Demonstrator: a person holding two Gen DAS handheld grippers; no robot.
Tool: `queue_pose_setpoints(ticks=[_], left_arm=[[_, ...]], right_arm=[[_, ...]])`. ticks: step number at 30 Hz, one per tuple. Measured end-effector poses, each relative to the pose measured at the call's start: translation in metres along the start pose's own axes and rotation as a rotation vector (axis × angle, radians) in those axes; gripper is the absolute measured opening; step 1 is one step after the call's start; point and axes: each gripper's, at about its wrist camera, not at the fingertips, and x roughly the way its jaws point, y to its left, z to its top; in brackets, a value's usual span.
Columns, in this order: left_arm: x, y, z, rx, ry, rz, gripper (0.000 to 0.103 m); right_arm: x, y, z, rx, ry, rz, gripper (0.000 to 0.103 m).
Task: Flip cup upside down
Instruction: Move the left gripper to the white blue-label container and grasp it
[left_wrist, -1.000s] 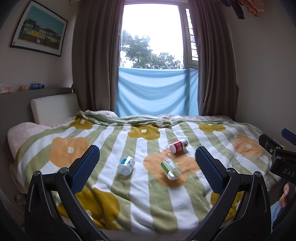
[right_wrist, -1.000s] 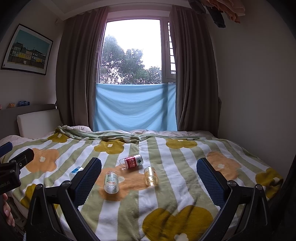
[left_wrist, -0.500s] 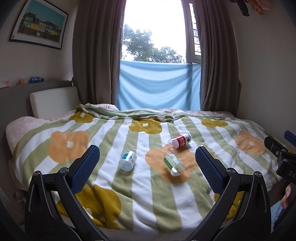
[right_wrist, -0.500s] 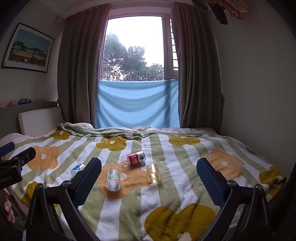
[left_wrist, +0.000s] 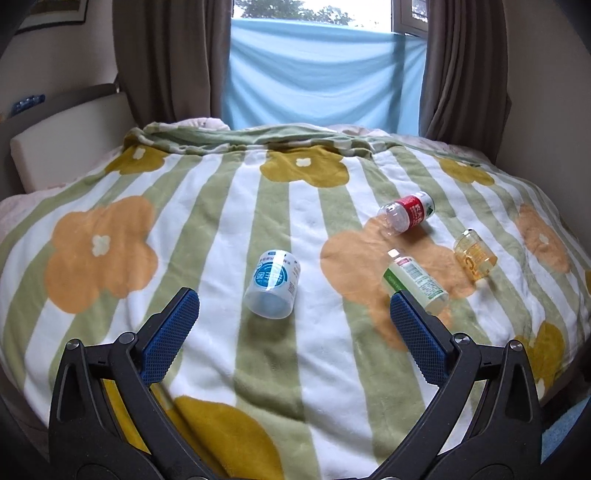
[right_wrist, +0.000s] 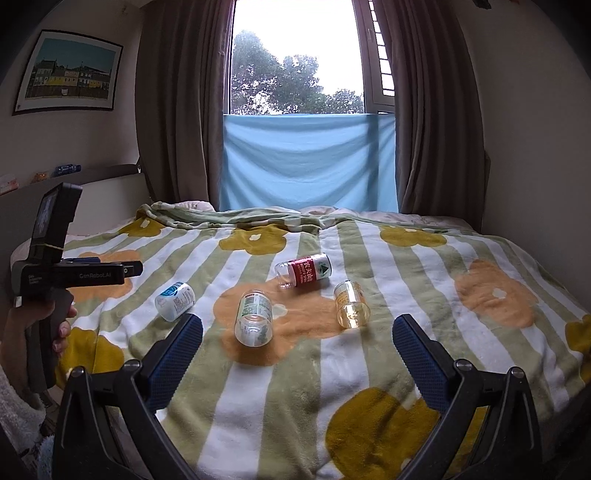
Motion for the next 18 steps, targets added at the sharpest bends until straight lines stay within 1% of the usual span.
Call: queue_pose_setpoints(ticks=[2, 4, 6, 8, 11, 13, 16, 18], left_arm=[[0.028, 0.003, 0.005, 0.017, 0.033, 0.014, 0.103], [0.06, 0.006, 0.01, 0.034, 0.083, 0.025, 0.103], [0.09, 0.011, 0.013, 0.03, 0.136, 0.025, 0.103], [0.119, 0.016, 0.015, 0.007, 0.198, 0.007, 0.103], [0.153, 0.021, 0.017, -0.004, 0.251, 0.016, 0.102], [0.172, 0.022, 0.017, 0.0, 0.291, 0.016, 0.099], [0.191, 0.023, 0.014, -0.019, 0.346, -0.006, 0.09], [0.2, 0.024, 0.011, -0.04, 0.376, -0.02, 0.076]], right_arm=[[0.018, 0.006, -0.006, -0.034, 0.026, 0.021, 0.103], [0.034, 0.012, -0.012, -0.079, 0.043, 0.028, 0.103], [0.048, 0.018, -0.017, -0.106, 0.056, 0.046, 0.103], [0.06, 0.021, -0.023, -0.118, 0.069, 0.078, 0.103], [0.075, 0.027, -0.034, -0.143, 0.084, 0.111, 0.103], [0.083, 0.031, -0.041, -0.163, 0.094, 0.127, 0.103], [0.092, 0.035, -0.052, -0.177, 0.122, 0.141, 0.103], [0.097, 0.036, -0.058, -0.173, 0.139, 0.143, 0.103]])
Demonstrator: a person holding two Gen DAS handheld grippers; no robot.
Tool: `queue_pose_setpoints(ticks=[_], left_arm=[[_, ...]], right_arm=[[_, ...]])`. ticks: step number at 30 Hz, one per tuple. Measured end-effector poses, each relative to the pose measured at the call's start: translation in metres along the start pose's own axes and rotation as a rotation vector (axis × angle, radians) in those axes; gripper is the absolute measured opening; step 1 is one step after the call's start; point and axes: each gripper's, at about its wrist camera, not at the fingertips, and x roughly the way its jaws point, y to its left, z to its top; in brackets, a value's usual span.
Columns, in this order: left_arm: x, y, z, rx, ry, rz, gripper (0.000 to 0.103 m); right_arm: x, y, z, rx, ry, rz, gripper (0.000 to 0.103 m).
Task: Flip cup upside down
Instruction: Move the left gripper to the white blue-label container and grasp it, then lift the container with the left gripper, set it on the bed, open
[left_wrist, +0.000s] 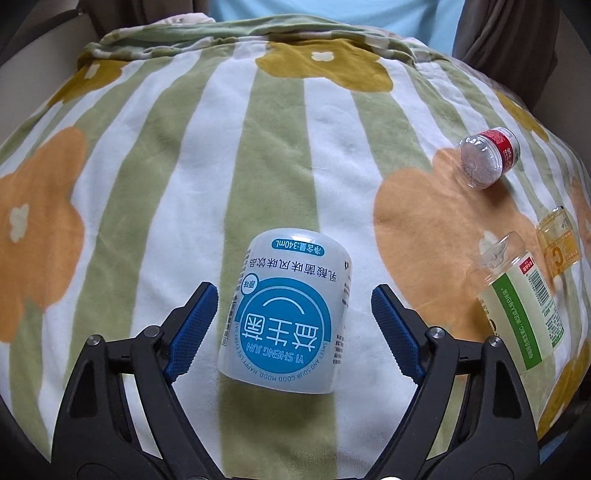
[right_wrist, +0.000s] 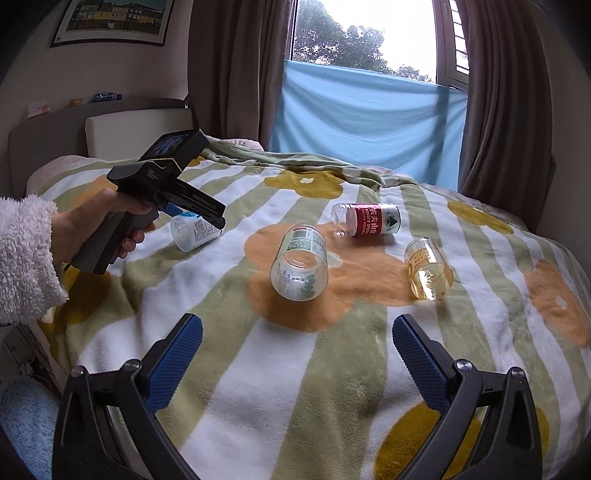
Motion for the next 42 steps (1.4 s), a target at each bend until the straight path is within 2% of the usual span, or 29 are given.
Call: queue_pose_setpoints(ticks=[3, 8, 12, 19, 26, 32, 39, 42], left_arm=[[0.009, 0.003, -0.001, -0.018, 0.027, -0.007, 0.063], [0.008, 0.008, -0.001, -0.052, 0.021, -0.037, 0.062], [0.004, 0.007, -0.002, -0.044, 0.011, -0.028, 0.061], [-0.03, -0.006, -0.01, -0.01, -0.041, -0.033, 0.06], [-0.091, -0.04, -0.028, 0.06, -0.107, -0.077, 0.061], [-0.14, -0.08, -0.065, 0.125, -0.143, -0.134, 0.06], [-0.146, -0.131, -0.107, 0.193, -0.114, -0.159, 0.06], [-0.136, -0.15, -0.121, 0.224, -0.093, -0.154, 0.06]], right_arm=[[0.003, 0.002, -0.005, -0.006, 0.014, 0.003, 0.103], [0.003, 0.004, -0.006, -0.02, 0.013, -0.012, 0.103], [0.002, -0.001, -0.006, 0.001, 0.02, -0.016, 0.103], [0.0, -0.011, -0.005, 0.037, 0.016, -0.028, 0.103], [-0.012, -0.023, -0.003, 0.092, -0.005, -0.043, 0.103], [-0.026, -0.037, -0.007, 0.154, -0.006, -0.065, 0.103], [-0.045, -0.054, -0.011, 0.232, -0.016, -0.086, 0.103], [-0.054, -0.065, -0.011, 0.253, -0.018, -0.134, 0.103]])
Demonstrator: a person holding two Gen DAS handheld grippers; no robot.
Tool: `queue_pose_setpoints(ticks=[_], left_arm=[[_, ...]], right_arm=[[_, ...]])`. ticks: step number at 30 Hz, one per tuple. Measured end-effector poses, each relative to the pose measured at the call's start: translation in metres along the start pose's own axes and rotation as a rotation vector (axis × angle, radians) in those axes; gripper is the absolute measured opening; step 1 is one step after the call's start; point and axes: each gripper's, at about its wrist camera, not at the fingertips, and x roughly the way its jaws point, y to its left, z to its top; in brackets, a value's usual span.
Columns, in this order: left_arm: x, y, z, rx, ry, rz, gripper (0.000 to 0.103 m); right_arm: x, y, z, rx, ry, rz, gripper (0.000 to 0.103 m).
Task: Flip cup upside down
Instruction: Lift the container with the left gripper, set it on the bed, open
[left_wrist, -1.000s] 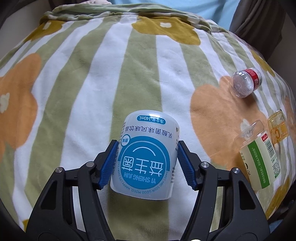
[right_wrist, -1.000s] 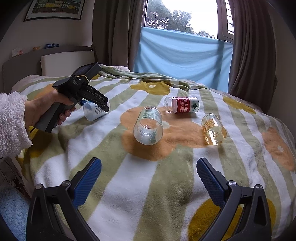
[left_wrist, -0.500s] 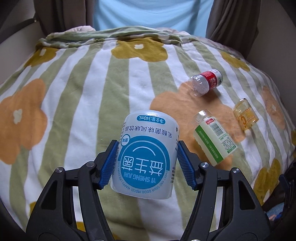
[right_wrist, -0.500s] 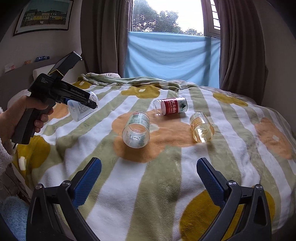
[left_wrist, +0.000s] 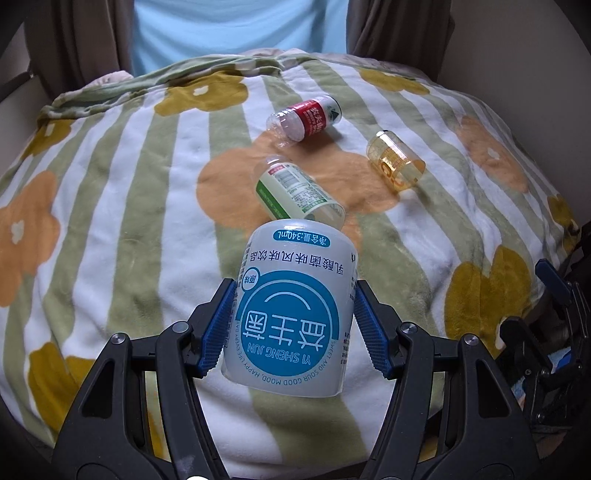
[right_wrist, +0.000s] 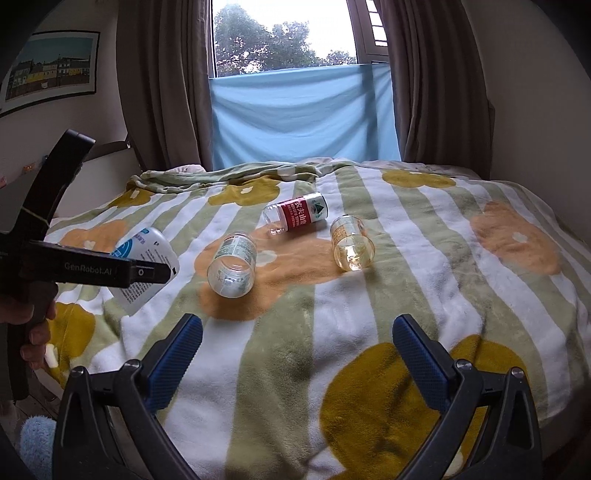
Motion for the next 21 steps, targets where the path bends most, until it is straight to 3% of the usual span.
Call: queue_pose_setpoints(ticks=[5, 19, 21], left_arm=[[0.029, -0.022, -0.011, 0.004, 0.057, -0.016, 0.06], [0.064, -0.038, -0.015, 0.03, 0.083, 0.026, 0.061], [0.064, -0.042, -0.015, 0.057, 0.07, 0.053, 0.069]], right_arm=[[-0.007, -0.017, 0.004, -0.004, 0.011, -0.081, 0.103], [-0.003, -0.036, 0.004, 0.077, 0.049, -0.046, 0.103], [-0.003, -0.037, 0.004, 0.077, 0.05, -0.047, 0.103]])
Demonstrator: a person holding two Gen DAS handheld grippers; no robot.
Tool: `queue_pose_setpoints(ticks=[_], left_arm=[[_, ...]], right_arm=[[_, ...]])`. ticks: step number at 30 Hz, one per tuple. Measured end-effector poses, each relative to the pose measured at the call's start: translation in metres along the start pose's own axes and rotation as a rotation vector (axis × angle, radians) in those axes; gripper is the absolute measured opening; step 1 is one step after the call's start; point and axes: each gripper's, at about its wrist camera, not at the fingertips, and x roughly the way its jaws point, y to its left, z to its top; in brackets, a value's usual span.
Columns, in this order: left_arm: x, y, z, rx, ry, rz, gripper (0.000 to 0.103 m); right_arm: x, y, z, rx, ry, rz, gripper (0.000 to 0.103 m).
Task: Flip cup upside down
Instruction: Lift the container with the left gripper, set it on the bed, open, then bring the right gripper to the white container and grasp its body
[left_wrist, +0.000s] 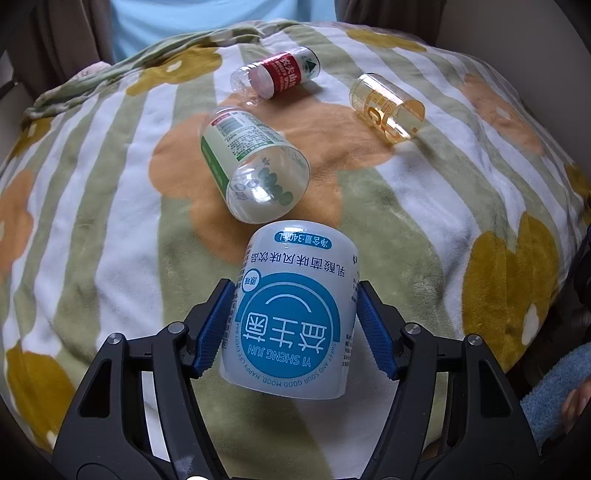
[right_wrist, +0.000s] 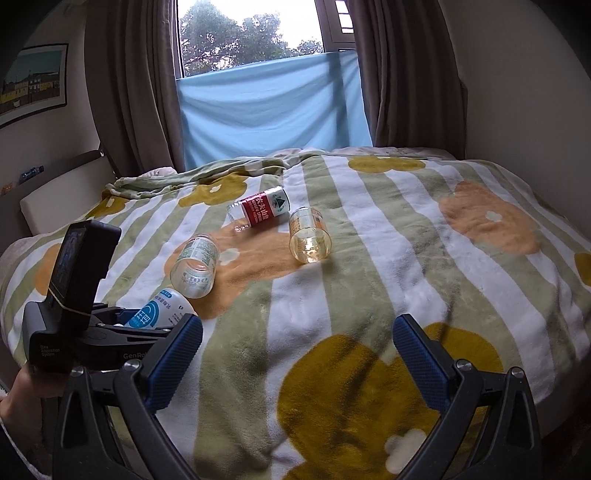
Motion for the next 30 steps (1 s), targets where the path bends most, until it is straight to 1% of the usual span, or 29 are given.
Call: queue_pose_setpoints(ticks=[1, 2, 3, 5, 8, 11, 14, 17, 19, 22, 24, 25, 27, 30], left_arm=[[-0.001, -0.002, 0.001, 0.007, -0.002, 0.018, 0.076], [-0.002, -0.002, 0.001, 0.013, -0.01, 0.032, 0.093], [-0.006, -0.004, 0.001, 0.02, -0.028, 0.041, 0.103], [-0.013, -0.005, 0.001, 0.04, -0.06, 0.059, 0.103], [-0.02, -0.007, 0.0, 0.065, -0.054, 0.089, 0.103], [-0.03, -0.004, -0.008, 0.064, -0.061, 0.092, 0.103], [-0.044, 0.007, -0.017, 0.029, -0.073, 0.07, 0.103], [-0.062, 0.018, -0.027, 0.001, -0.104, 0.08, 0.103], [-0.074, 0.028, -0.034, -0.026, -0.122, 0.08, 0.103], [-0.092, 0.04, -0.047, -0.071, -0.156, 0.029, 0.103], [-0.101, 0.044, -0.055, -0.085, -0.173, 0.025, 0.103], [-0.105, 0.047, -0.059, -0.087, -0.182, 0.027, 0.103], [-0.109, 0.05, -0.067, -0.085, -0.195, 0.032, 0.103], [-0.111, 0.053, -0.077, -0.083, -0.216, 0.043, 0.103]], right_arm=[[0.0, -0.002, 0.0, 0.002, 0.001, 0.002, 0.103], [0.0, -0.002, 0.0, 0.007, 0.002, 0.004, 0.103], [0.0, -0.002, 0.0, 0.011, 0.003, 0.008, 0.103], [0.001, -0.002, -0.001, 0.021, 0.006, 0.009, 0.103], [0.002, -0.002, -0.002, 0.024, 0.012, 0.006, 0.103], [0.002, -0.002, -0.003, 0.033, 0.019, 0.019, 0.103], [0.002, -0.001, -0.003, 0.037, 0.018, 0.038, 0.103], [0.003, 0.004, 0.001, 0.03, 0.024, 0.057, 0.103], [0.003, 0.009, 0.01, 0.025, 0.035, 0.078, 0.103], [0.0, 0.02, 0.027, 0.006, 0.045, 0.103, 0.103], [-0.002, 0.029, 0.038, -0.023, 0.06, 0.116, 0.103], [0.0, 0.033, 0.045, -0.034, 0.082, 0.135, 0.103], [0.01, 0.038, 0.06, -0.017, 0.157, 0.199, 0.103], [0.039, 0.039, 0.078, 0.095, 0.328, 0.328, 0.103]])
